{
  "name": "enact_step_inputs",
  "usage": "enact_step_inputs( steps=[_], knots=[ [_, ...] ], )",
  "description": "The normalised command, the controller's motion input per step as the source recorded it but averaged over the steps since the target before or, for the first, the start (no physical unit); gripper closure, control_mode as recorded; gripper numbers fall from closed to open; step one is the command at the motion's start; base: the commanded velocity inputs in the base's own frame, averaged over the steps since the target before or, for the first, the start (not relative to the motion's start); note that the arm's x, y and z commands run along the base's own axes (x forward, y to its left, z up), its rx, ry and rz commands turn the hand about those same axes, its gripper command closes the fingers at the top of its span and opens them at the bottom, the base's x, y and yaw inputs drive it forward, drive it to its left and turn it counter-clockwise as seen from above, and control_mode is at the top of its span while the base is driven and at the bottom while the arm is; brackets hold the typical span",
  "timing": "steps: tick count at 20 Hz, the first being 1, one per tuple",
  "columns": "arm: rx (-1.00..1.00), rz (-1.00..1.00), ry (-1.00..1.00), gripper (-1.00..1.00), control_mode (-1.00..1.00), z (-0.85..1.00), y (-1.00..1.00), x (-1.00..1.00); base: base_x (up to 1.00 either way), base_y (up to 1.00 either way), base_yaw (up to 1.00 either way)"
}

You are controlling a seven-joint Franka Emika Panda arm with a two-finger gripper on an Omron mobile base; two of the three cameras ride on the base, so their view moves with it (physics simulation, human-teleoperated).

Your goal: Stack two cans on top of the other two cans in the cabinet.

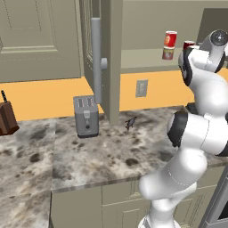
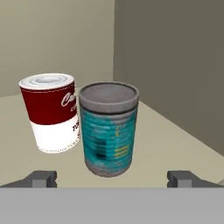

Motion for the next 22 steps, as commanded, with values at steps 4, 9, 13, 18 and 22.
enact_step_inputs(
  steps=[4,9,13,18,22],
  knots=[
    [0.0,0.06,0.0,-1.0,-1.0,-0.02,-0.06,0.2,0.0,0.0,0.0],
    [0.0,0.04,0.0,-1.0,-1.0,-0.06,-0.09,0.24,0.0,0.0,0.0],
    [0.0,0.03,0.02,-1.0,-1.0,-0.05,-0.09,0.29,0.0,0.0,0.0],
    [0.01,0.02,0.01,-1.0,-1.0,0.0,-0.09,0.2,0.0,0.0,0.0],
    [0.01,0.01,0.01,-1.0,-1.0,0.0,-0.09,0.18,0.0,0.0,0.0]
  ],
)
